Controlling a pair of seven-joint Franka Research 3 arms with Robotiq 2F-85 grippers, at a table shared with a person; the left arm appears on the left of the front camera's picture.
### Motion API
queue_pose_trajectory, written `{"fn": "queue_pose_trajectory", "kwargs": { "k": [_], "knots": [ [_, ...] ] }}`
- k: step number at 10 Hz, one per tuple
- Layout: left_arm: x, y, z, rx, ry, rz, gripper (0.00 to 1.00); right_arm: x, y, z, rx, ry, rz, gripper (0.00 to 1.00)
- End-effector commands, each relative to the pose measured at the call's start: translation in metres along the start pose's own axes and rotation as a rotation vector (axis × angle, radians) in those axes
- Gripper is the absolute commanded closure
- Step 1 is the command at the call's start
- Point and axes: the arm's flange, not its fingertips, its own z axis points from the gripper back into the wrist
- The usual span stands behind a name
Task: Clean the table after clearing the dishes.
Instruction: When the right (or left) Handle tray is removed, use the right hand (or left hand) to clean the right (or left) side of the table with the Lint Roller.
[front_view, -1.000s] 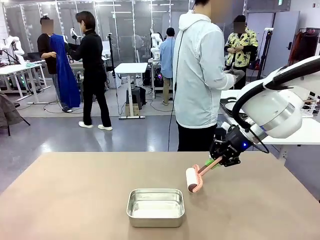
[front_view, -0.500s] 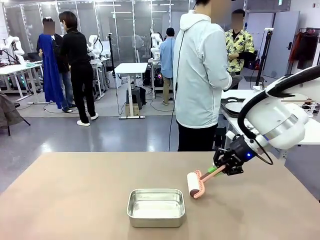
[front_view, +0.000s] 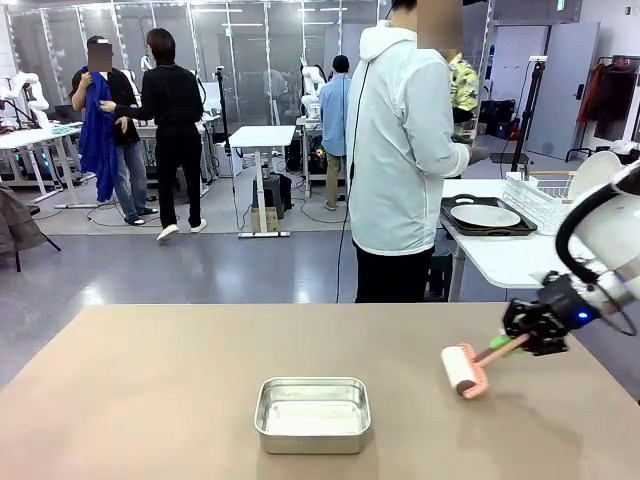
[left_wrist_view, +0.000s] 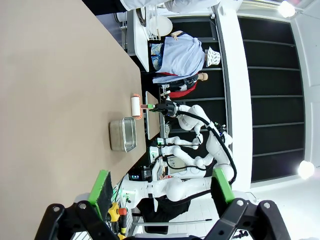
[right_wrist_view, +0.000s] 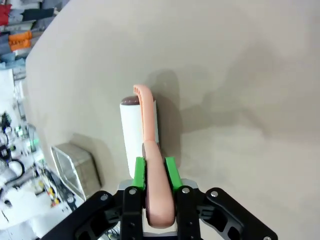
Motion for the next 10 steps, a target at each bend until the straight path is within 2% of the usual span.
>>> {"fn": "queue_pose_trajectory", "kwargs": {
  "k": [1,2,3,5,7,10],
  "knots": [
    [-0.005,-0.003,0.002,0.008,0.005,0.0,0.0,0.009,-0.079,-0.001,-0.398,-0.106,-0.073,0.8],
    [-0.005,-0.003,0.002,0.008,0.005,0.0,0.0,0.007,-0.092,0.013,-0.43,-0.079,-0.117,0.8],
    [-0.005,-0.003,0.002,0.008,0.005,0.0,0.0,0.004,-0.101,0.03,-0.454,-0.103,-0.143,0.8],
    [-0.005,-0.003,0.002,0.008,0.005,0.0,0.0,0.001,-0.103,0.058,-0.576,-0.115,-0.163,0.8],
    [-0.005,-0.003,0.002,0.008,0.005,0.0,0.0,0.0,-0.083,0.073,-0.569,-0.113,-0.13,0.8],
    [-0.005,-0.003,0.002,0.008,0.005,0.0,0.0,-0.019,-0.017,0.103,-0.595,-0.183,0.014,0.8]
  ]
}}
